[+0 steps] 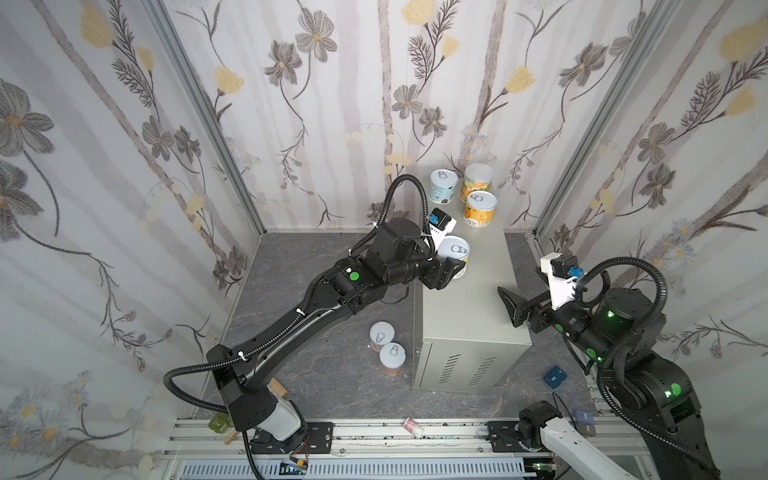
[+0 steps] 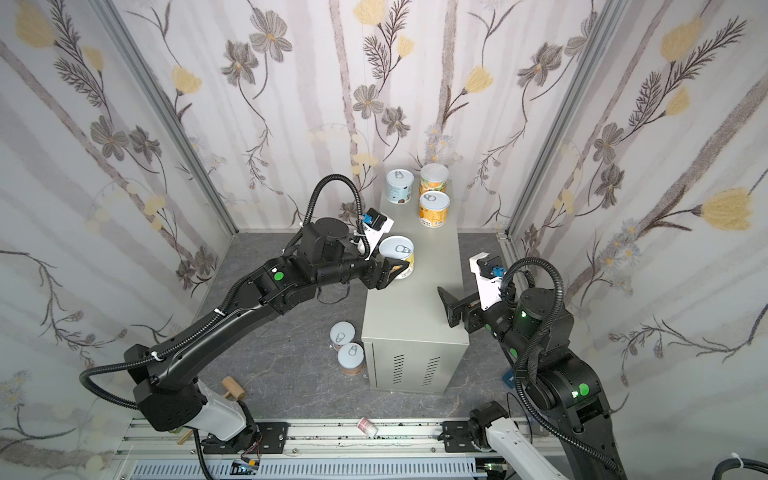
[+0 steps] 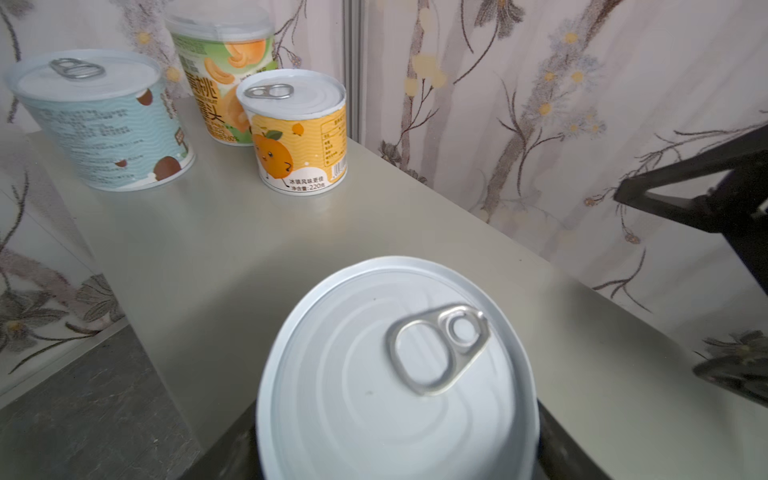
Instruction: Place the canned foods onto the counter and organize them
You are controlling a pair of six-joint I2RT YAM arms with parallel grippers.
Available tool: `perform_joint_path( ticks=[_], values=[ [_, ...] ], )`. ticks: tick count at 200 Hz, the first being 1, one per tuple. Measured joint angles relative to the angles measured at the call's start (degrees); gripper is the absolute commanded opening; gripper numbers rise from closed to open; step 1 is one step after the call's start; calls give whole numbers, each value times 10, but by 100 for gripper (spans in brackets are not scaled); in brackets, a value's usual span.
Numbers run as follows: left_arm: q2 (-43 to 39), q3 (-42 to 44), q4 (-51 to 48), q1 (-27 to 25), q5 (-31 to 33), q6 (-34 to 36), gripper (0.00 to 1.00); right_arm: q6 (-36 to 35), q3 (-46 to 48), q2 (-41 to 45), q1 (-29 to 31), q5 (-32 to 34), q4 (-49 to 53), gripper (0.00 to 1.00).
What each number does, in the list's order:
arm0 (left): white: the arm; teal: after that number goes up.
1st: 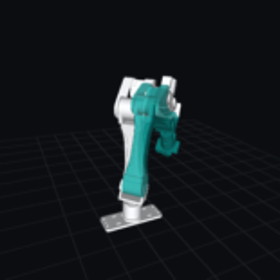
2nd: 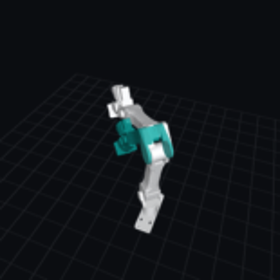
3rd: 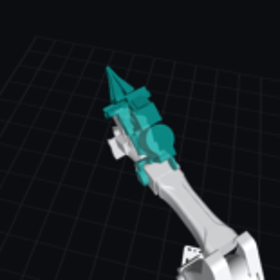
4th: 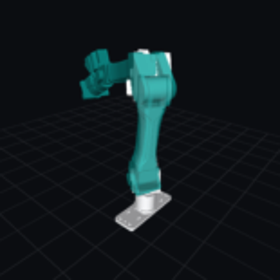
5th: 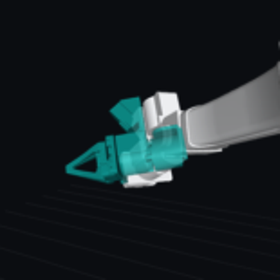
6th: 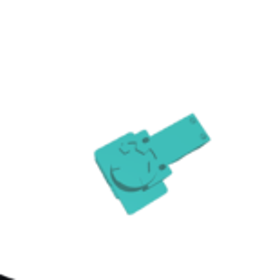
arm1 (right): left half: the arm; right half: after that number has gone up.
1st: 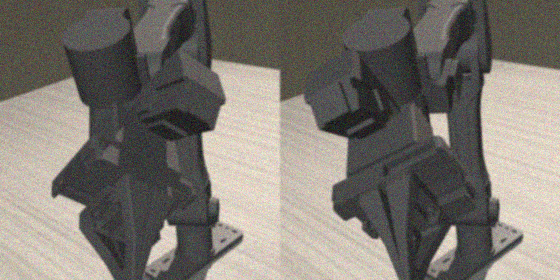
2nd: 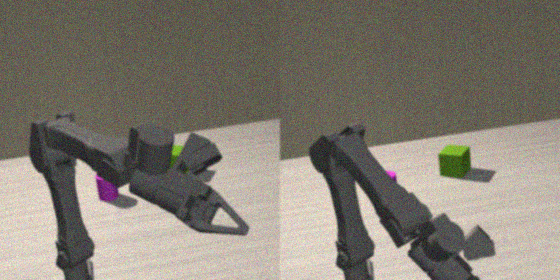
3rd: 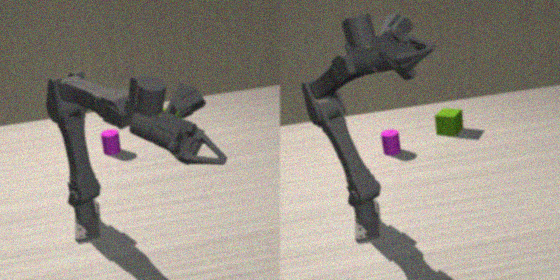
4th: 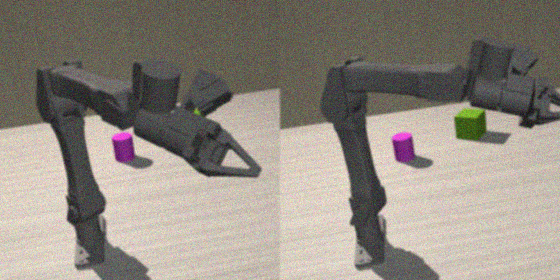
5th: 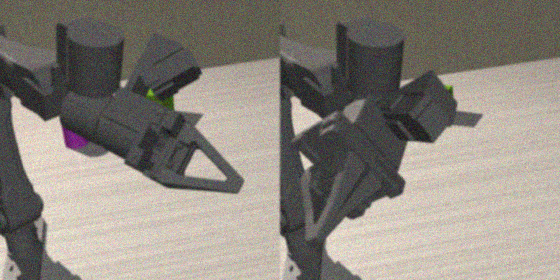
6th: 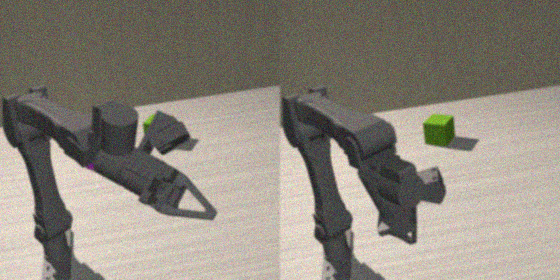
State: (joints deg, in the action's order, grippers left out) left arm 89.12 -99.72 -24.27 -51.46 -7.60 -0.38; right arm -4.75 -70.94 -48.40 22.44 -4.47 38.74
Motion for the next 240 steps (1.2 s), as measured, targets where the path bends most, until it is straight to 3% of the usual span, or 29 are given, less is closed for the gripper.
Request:
perform_joint_path(
  ticks=[147,240],
  values=[
    [174,-148,72,75,24,49,70,-12,0,1,0,-10,-2,100],
    [210,-179,91,92,22,47,71,-13,8,16,0,-9,0,100]
  ],
)
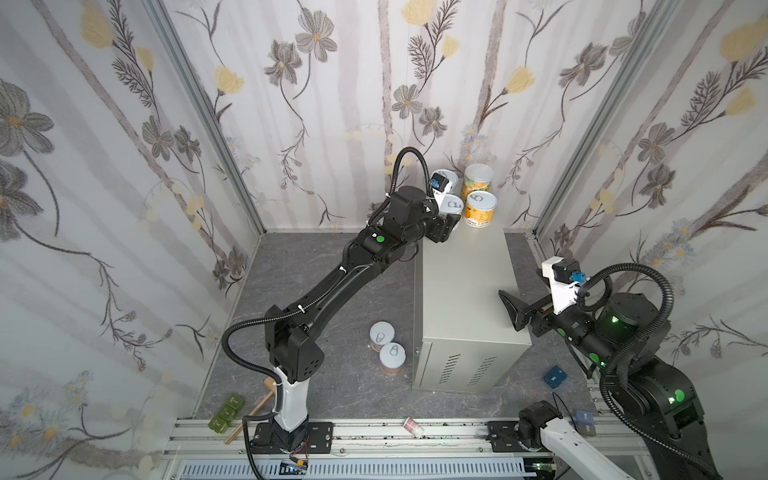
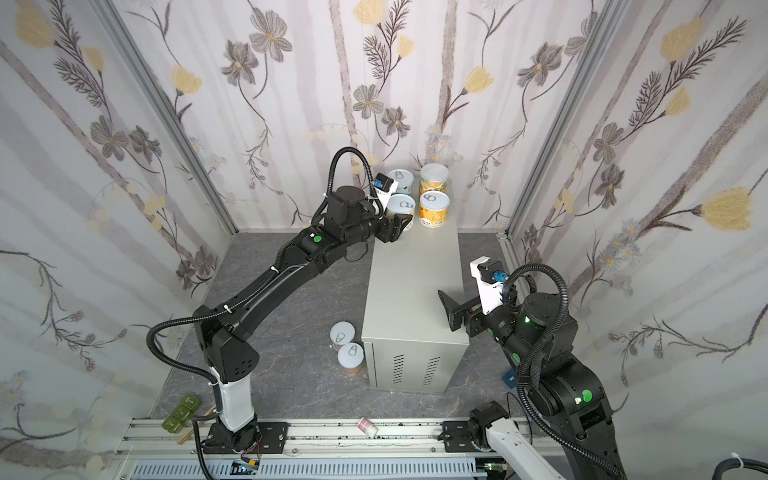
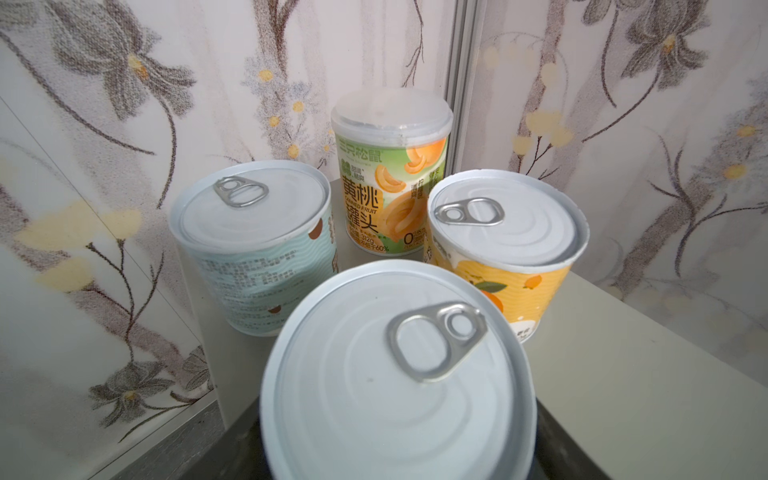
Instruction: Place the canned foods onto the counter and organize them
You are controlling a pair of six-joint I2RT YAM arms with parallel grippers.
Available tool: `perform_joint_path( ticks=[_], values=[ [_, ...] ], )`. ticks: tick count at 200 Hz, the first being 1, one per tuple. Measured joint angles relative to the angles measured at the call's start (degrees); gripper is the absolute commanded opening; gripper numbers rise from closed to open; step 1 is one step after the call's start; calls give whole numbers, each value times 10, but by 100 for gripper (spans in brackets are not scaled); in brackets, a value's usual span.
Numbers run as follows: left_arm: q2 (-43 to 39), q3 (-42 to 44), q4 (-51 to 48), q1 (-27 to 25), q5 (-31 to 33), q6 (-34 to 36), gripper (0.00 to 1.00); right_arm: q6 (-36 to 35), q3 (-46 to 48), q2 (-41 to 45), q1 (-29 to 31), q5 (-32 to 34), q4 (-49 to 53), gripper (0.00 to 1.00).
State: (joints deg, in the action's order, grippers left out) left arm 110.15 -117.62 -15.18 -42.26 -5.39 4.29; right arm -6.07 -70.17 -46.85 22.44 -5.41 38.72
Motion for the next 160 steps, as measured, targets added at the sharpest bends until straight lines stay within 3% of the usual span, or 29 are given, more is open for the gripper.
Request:
perform_joint_path(
  ticks=[72,113,160],
  values=[
    [12,-10,8,4,-2,0,74,0,2,0,0,0,-1,100],
    [15,-12,-31,7,-2,-1,97,0,3,0,0,0,-1,100],
    [-23,33,-45,7,-4,-2,100,0,4,2,0,0,-1,100]
  ],
)
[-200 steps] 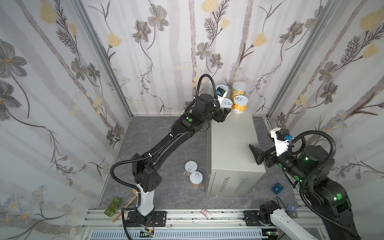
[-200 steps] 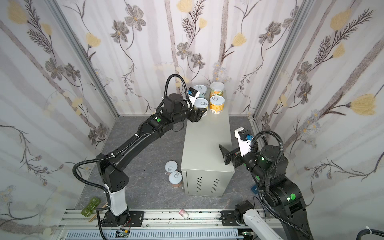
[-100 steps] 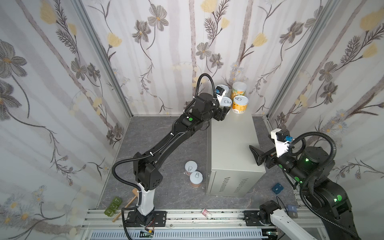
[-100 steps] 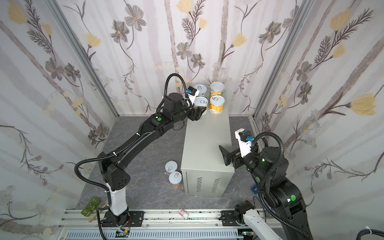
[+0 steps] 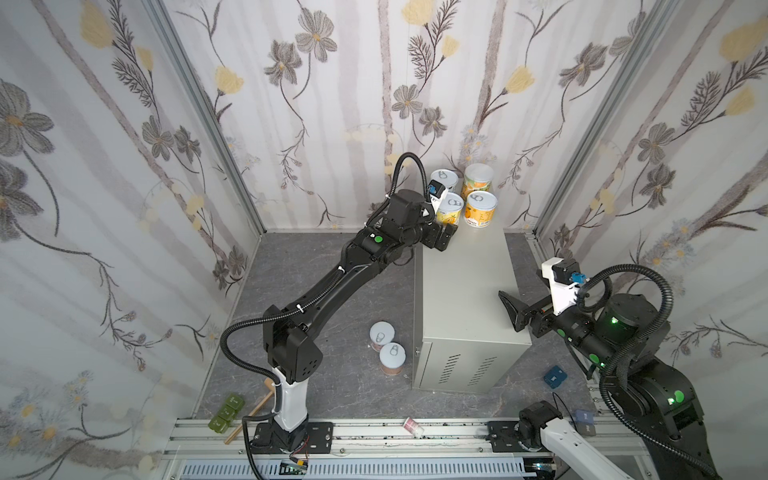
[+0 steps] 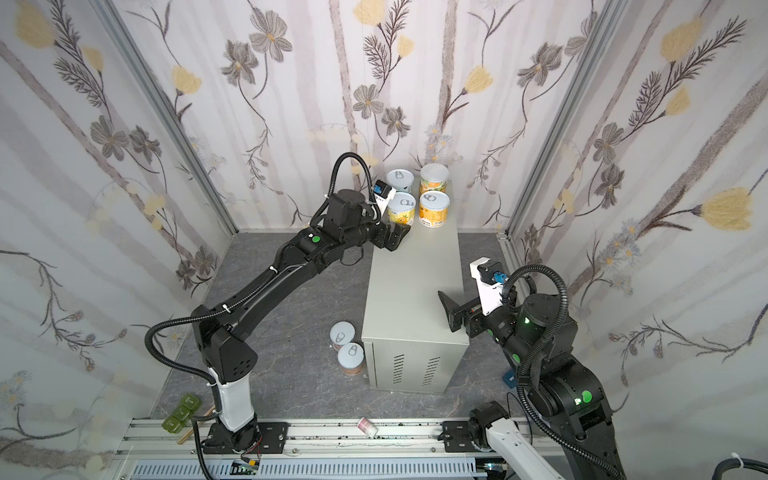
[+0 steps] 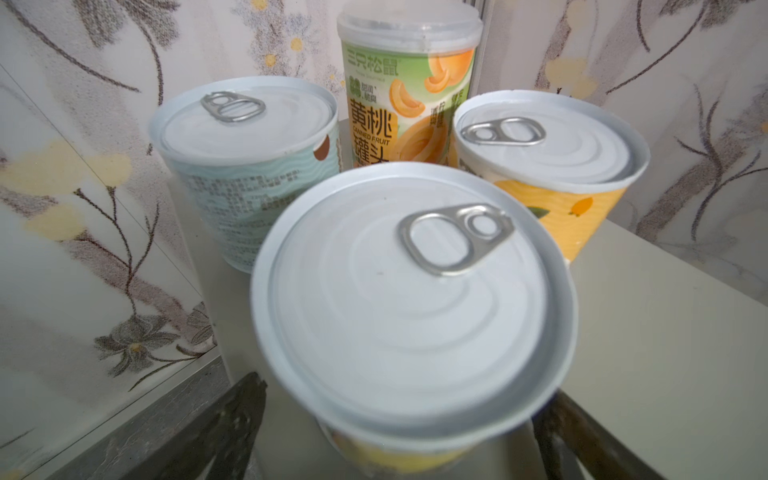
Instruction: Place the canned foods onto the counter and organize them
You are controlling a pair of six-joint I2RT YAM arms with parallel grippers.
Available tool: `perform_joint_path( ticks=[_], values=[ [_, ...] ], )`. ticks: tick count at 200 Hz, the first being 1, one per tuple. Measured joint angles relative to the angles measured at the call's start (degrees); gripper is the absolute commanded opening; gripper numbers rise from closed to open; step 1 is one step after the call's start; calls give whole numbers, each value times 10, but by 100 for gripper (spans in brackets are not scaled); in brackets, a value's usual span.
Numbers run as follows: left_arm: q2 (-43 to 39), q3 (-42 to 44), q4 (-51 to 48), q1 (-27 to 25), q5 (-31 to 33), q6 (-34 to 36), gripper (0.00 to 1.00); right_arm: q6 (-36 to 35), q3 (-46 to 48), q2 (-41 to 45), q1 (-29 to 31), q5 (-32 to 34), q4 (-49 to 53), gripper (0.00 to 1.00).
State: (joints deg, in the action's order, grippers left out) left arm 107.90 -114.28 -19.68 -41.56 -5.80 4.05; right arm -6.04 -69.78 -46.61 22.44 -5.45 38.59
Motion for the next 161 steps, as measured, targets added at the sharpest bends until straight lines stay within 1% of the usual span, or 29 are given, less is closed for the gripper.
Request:
perform_joint_path(
  ticks=[26,63,99,161],
  values=[
    [-28,40,6,0,0,-10,100,0,1,-2,0,-1,-2,100],
    [-38,63,30,0,-4,-13,93,0,2,-4,0,-3,-3,100],
    [-28,53,38,1,0,-13,90,0,8,-1,0,-4,-3,100],
    [0,23,45,0,-5,-11,90,1,10,8,0,-3,-3,100]
  ],
)
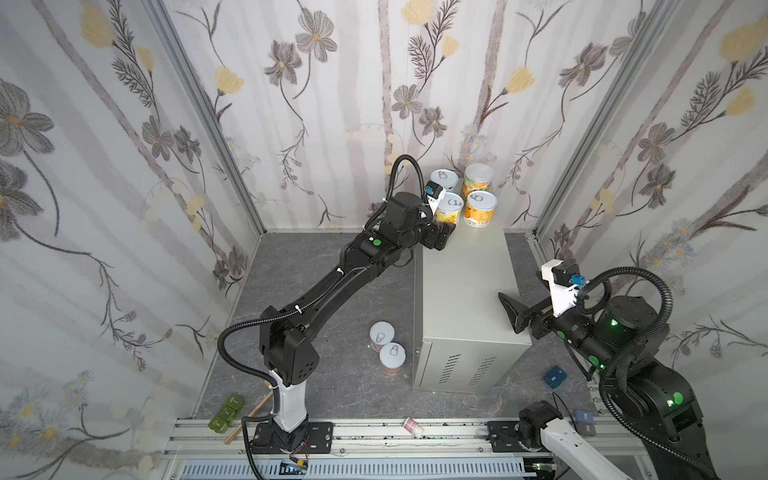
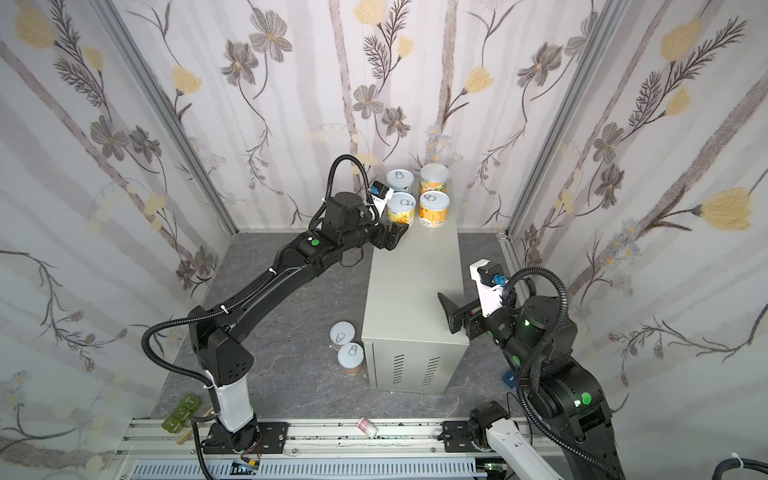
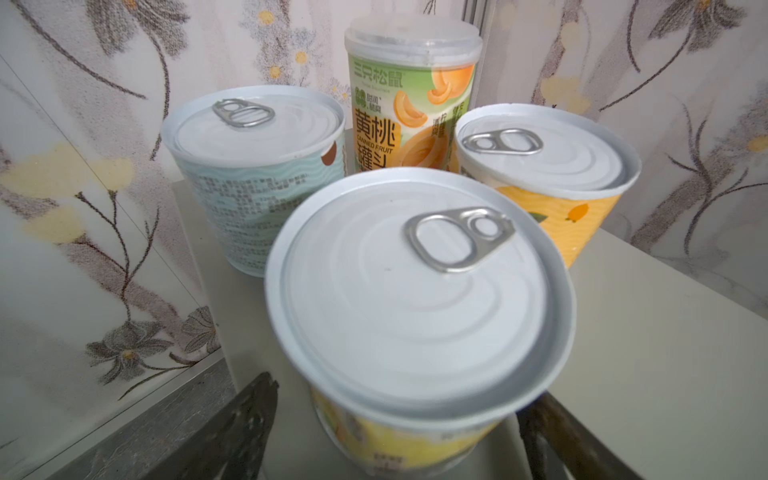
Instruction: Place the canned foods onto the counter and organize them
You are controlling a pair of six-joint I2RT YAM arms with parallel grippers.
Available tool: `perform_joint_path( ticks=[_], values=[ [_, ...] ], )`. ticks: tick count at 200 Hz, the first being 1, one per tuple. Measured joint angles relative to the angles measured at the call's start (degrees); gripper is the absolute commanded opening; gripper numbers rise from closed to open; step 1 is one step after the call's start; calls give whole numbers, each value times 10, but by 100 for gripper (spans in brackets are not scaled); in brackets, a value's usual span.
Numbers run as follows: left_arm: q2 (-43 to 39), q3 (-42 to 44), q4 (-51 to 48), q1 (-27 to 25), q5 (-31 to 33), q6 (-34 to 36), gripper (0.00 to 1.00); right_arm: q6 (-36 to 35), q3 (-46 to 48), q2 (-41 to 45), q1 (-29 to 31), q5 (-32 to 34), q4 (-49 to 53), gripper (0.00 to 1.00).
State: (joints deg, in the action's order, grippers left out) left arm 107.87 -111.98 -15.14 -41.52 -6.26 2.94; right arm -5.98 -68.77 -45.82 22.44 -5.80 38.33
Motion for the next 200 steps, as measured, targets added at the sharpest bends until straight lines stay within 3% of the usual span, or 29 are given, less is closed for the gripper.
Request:
perform_joint_path(
  ticks=[200],
  values=[
    [35,-44,-2,0,5,11,85,0,4,1,0,2,0,100]
  ],
)
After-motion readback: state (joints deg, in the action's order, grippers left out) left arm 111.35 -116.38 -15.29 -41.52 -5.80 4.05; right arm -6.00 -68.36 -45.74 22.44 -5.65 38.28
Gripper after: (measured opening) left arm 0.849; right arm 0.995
